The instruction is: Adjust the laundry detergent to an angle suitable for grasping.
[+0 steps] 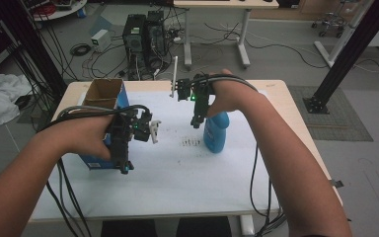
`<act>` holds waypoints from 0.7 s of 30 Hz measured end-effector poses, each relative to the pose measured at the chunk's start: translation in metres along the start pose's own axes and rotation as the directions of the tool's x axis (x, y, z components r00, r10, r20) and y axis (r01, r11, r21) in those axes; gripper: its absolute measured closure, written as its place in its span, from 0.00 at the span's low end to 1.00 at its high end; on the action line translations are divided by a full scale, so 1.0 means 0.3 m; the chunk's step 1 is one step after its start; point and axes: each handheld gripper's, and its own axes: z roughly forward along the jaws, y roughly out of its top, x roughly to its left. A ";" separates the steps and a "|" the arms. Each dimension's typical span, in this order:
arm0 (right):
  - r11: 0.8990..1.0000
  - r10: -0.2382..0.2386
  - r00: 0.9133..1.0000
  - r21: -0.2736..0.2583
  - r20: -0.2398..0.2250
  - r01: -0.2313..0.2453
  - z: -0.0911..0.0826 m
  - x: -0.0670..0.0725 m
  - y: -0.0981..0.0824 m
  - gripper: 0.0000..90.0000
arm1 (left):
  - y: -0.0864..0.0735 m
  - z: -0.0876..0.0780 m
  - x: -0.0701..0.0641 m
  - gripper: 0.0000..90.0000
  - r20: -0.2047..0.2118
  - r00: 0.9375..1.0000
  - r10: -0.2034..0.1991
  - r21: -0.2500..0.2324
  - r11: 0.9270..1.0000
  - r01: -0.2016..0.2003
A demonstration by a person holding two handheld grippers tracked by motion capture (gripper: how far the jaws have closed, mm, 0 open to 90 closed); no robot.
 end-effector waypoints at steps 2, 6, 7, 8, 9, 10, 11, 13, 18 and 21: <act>1.000 -0.005 1.000 -0.004 -0.001 0.005 0.000 0.003 -0.003 0.15 | 0.004 -0.002 -0.002 0.02 0.003 1.000 0.003 0.004 1.000 -0.003; 1.000 0.005 1.000 -0.006 0.002 -0.005 -0.004 0.005 -0.013 0.15 | 0.015 -0.006 -0.002 0.02 0.001 1.000 0.006 0.004 1.000 -0.006; 1.000 0.002 1.000 -0.010 0.000 -0.002 -0.005 0.003 -0.016 0.15 | 0.018 -0.007 -0.002 0.02 0.000 1.000 0.007 0.004 1.000 -0.007; 1.000 0.006 1.000 -0.010 0.001 -0.006 -0.007 0.003 -0.019 0.15 | 0.020 -0.007 -0.003 0.02 0.002 1.000 0.010 0.004 1.000 -0.010; 1.000 0.008 1.000 -0.010 0.004 -0.008 -0.008 0.003 -0.021 0.15 | 0.022 -0.007 -0.004 0.02 0.000 1.000 0.009 0.006 1.000 -0.009; 1.000 0.009 1.000 -0.010 0.003 -0.009 -0.010 0.002 -0.022 0.15 | 0.023 -0.006 -0.005 0.02 0.000 1.000 0.007 0.005 1.000 -0.007; 1.000 0.008 1.000 -0.014 0.004 -0.008 -0.011 0.001 -0.024 0.15 | 0.023 -0.006 -0.006 0.02 -0.002 1.000 0.008 0.005 1.000 -0.008; 1.000 0.008 1.000 -0.015 0.005 -0.008 -0.012 0.001 -0.025 0.15 | 0.023 -0.007 -0.007 0.02 -0.003 1.000 0.009 0.004 1.000 -0.009; 1.000 0.006 1.000 -0.021 0.003 -0.006 -0.011 -0.003 -0.022 0.15 | 0.011 -0.009 -0.006 0.02 -0.008 1.000 0.008 -0.001 1.000 -0.008; 1.000 0.008 1.000 -0.014 0.002 -0.008 -0.007 -0.003 -0.019 0.15 | 0.007 -0.015 -0.006 0.02 -0.009 1.000 0.001 -0.005 1.000 -0.001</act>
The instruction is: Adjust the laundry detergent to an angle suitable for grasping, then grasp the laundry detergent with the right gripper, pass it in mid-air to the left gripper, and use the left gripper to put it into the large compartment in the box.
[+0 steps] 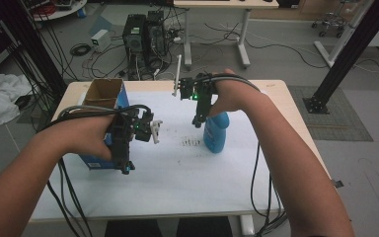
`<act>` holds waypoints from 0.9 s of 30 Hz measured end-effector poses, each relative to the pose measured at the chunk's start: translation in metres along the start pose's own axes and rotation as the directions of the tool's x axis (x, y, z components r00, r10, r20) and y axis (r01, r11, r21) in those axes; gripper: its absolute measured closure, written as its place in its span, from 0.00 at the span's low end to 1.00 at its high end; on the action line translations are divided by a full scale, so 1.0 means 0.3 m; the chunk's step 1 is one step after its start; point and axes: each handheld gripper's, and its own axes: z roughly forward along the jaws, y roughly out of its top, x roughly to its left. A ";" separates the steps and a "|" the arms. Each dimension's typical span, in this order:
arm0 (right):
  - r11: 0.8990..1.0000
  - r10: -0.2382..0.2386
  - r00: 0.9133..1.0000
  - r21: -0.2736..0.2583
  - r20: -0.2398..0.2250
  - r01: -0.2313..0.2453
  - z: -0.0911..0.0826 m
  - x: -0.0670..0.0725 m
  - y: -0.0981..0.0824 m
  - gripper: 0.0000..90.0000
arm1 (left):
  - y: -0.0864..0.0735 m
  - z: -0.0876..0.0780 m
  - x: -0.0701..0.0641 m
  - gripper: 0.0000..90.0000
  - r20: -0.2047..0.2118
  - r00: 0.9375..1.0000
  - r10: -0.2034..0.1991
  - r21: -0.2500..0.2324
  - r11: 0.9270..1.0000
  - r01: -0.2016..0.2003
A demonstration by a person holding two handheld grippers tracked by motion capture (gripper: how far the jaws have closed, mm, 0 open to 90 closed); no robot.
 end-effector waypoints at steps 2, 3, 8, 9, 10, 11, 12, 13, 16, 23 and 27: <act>1.000 0.001 1.000 0.004 -0.001 -0.001 0.003 0.001 0.003 0.15 | -0.002 -0.003 0.001 0.02 -0.004 1.000 0.002 -0.004 1.000 -0.002; 1.000 -0.004 1.000 0.002 -0.001 0.004 0.004 0.001 0.004 0.15 | -0.003 -0.003 0.000 0.02 -0.005 1.000 0.002 -0.004 1.000 -0.002; 1.000 -0.004 1.000 -0.005 0.001 0.004 0.000 0.006 0.011 0.15 | -0.004 0.003 -0.005 0.02 0.002 1.000 0.006 0.000 1.000 -0.006; 1.000 -0.001 1.000 -0.003 0.001 0.001 0.000 0.006 0.011 0.15 | -0.005 0.003 -0.005 0.02 0.000 1.000 0.005 0.000 1.000 -0.005; 1.000 -0.001 1.000 -0.003 0.001 0.001 0.000 0.006 0.011 0.15 | -0.005 0.003 -0.005 0.02 0.000 1.000 0.005 0.000 1.000 -0.005; 1.000 -0.004 1.000 -0.001 0.001 0.004 0.001 0.005 0.011 0.15 | -0.006 0.002 -0.005 0.02 -0.001 1.000 0.002 -0.002 1.000 -0.002; 1.000 -0.004 1.000 0.000 -0.001 0.004 0.003 0.005 0.011 0.15 | -0.007 0.001 -0.005 0.02 0.000 1.000 0.001 -0.003 1.000 -0.001; 1.000 -0.003 1.000 0.001 -0.001 0.003 0.003 0.005 0.011 0.15 | -0.007 0.000 -0.004 0.02 -0.002 1.000 0.005 -0.003 1.000 -0.005; 1.000 -0.003 1.000 -0.001 0.000 0.003 0.002 0.004 0.012 0.15 | -0.007 0.001 -0.005 0.02 -0.003 1.000 0.001 -0.002 1.000 -0.001; 1.000 -0.009 1.000 -0.004 0.000 0.009 0.001 0.007 0.013 0.15 | -0.004 0.007 -0.010 0.02 -0.002 1.000 -0.002 0.000 1.000 0.002; 1.000 -0.010 1.000 -0.004 -0.002 0.010 0.005 0.004 0.013 0.15 | -0.004 0.009 -0.006 0.02 0.000 1.000 -0.005 0.001 1.000 0.005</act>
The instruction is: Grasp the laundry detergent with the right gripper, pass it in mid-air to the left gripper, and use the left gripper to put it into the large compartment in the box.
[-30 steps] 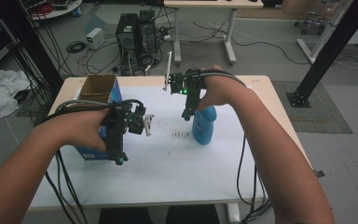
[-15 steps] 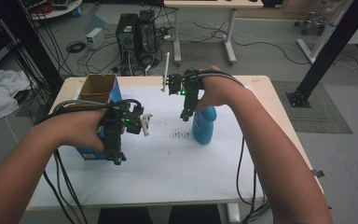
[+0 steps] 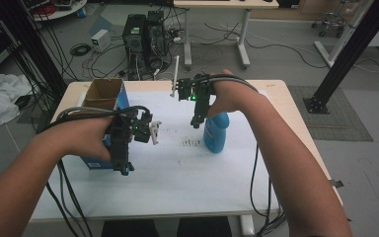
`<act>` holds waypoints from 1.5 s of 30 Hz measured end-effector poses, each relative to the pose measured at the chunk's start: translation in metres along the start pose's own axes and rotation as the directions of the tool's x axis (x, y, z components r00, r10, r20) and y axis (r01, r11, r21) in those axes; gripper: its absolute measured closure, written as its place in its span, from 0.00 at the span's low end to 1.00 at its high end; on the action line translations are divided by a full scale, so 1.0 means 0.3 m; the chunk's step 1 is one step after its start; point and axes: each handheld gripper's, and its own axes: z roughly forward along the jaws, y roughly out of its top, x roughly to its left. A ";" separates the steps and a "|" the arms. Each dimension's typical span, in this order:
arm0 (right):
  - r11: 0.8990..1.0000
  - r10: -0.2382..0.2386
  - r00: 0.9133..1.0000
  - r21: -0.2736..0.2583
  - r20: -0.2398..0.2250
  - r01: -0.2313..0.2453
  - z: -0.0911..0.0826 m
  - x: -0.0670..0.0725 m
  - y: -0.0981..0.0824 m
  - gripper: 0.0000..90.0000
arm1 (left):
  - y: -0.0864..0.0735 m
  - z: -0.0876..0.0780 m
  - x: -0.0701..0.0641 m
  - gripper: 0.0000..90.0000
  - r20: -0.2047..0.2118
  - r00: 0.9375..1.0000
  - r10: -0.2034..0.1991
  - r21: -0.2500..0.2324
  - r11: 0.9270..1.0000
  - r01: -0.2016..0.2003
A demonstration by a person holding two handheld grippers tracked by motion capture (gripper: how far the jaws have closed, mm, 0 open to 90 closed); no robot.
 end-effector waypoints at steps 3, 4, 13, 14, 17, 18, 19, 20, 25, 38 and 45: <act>1.000 0.000 1.000 0.000 0.002 0.000 0.000 -0.003 -0.003 0.15 | 0.001 0.000 0.002 0.02 -0.001 1.000 -0.001 -0.003 1.000 0.001; 1.000 0.003 1.000 0.001 0.001 -0.003 0.000 -0.003 -0.004 0.15 | 0.002 0.001 0.001 0.02 -0.003 1.000 -0.002 0.001 1.000 0.002; 1.000 0.014 1.000 -0.014 -0.002 -0.014 0.000 -0.003 -0.013 0.15 | -0.006 0.014 -0.002 0.02 0.005 1.000 0.002 -0.011 1.000 -0.002; 1.000 0.014 1.000 -0.014 -0.002 -0.014 0.000 -0.003 -0.013 0.15 | -0.007 0.017 -0.002 0.02 0.006 1.000 0.001 -0.013 1.000 -0.001; 0.998 0.039 0.999 -0.050 0.001 -0.039 -0.009 -0.007 -0.017 0.15 | -0.011 0.022 -0.001 0.02 0.005 1.000 -0.002 -0.012 1.000 0.002; 0.997 0.045 0.999 -0.059 0.000 -0.045 -0.010 -0.009 -0.019 0.15 | -0.012 0.025 -0.001 0.02 0.003 1.000 -0.003 -0.015 1.000 0.003; 0.997 0.045 0.999 -0.059 0.000 -0.045 -0.010 -0.009 -0.019 0.15 | -0.012 0.025 -0.001 0.02 0.003 1.000 -0.003 -0.015 1.000 0.003; 0.996 0.054 0.999 -0.070 0.003 -0.053 -0.012 -0.010 -0.022 0.15 | -0.013 0.029 -0.003 0.02 0.004 1.000 -0.004 -0.012 1.000 0.004; 0.984 0.106 0.994 -0.144 -0.002 -0.106 -0.018 -0.012 -0.046 0.14 | -0.012 0.025 -0.008 0.02 -0.004 1.000 0.003 -0.022 1.000 -0.003; 0.913 0.246 0.969 -0.338 0.013 -0.227 0.021 -0.016 -0.108 0.15 | -0.014 0.053 -0.016 0.02 0.004 1.000 0.007 -0.030 1.000 -0.007; 0.855 0.338 0.940 -0.434 0.053 -0.283 0.005 -0.033 -0.115 0.15 | -0.017 0.055 -0.020 0.02 0.006 1.000 0.003 -0.034 0.999 -0.003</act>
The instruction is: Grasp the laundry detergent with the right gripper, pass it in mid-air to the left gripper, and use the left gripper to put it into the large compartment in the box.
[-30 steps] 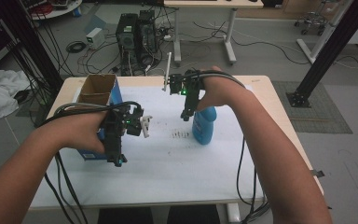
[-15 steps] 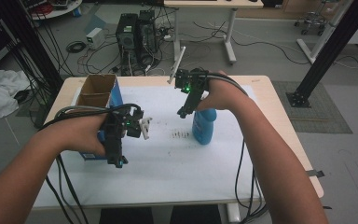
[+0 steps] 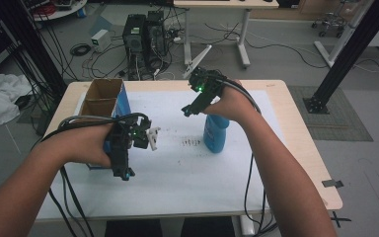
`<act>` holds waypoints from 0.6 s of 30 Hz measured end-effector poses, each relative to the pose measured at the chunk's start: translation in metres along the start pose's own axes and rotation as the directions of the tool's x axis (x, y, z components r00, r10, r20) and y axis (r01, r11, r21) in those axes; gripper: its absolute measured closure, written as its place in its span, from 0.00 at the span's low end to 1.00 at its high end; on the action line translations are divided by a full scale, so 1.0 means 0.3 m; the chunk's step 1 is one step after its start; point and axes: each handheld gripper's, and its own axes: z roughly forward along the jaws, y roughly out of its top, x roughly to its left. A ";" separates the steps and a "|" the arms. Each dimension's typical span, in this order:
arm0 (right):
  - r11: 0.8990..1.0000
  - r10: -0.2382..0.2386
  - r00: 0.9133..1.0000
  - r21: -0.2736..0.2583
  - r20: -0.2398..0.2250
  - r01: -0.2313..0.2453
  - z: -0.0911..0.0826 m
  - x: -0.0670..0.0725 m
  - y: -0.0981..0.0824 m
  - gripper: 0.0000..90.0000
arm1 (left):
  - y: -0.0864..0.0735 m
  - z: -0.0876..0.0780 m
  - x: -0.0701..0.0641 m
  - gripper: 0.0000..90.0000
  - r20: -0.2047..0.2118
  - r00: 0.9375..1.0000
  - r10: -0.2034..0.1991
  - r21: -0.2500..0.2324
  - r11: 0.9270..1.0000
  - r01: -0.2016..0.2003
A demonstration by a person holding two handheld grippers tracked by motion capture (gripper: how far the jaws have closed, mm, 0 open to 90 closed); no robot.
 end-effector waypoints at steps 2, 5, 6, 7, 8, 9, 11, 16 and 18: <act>0.999 0.045 0.999 -0.015 0.029 -0.044 -0.004 -0.012 0.000 0.15 | -0.001 0.001 0.001 0.02 -0.002 1.000 0.004 0.000 1.000 -0.004; 0.997 0.077 0.994 -0.037 0.072 -0.074 -0.009 -0.022 -0.003 0.14 | -0.004 0.002 0.001 0.02 -0.003 1.000 0.000 0.001 1.000 0.000; 0.993 0.107 0.990 -0.056 0.095 -0.102 -0.016 -0.030 -0.007 0.14 | -0.005 0.002 0.001 0.02 -0.003 1.000 -0.001 0.001 1.000 0.001; 0.991 0.122 0.987 -0.071 0.109 -0.114 -0.019 -0.033 -0.010 0.14 | -0.006 0.002 0.001 0.02 -0.003 1.000 -0.002 0.001 1.000 0.002; 0.988 0.138 0.982 -0.087 0.129 -0.128 -0.025 -0.038 -0.013 0.14 | -0.007 0.002 0.002 0.02 -0.002 1.000 -0.002 0.003 1.000 0.002; 0.985 0.154 0.978 -0.100 0.144 -0.141 -0.032 -0.044 -0.017 0.15 | -0.008 0.002 0.001 0.02 -0.004 1.000 -0.003 0.003 1.000 0.003; 0.977 0.191 0.967 -0.126 0.168 -0.172 -0.045 -0.052 -0.026 0.15 | -0.008 0.003 0.001 0.02 -0.002 1.000 -0.004 0.002 1.000 0.004; 0.967 0.225 0.955 -0.163 0.191 -0.195 -0.072 -0.070 -0.050 0.15 | -0.006 0.003 -0.002 0.02 -0.002 1.000 -0.003 0.002 1.000 0.003; 0.961 0.244 0.950 -0.178 0.193 -0.211 -0.092 -0.080 -0.071 0.14 | -0.003 0.003 -0.003 0.02 -0.001 1.000 0.000 0.001 1.000 0.000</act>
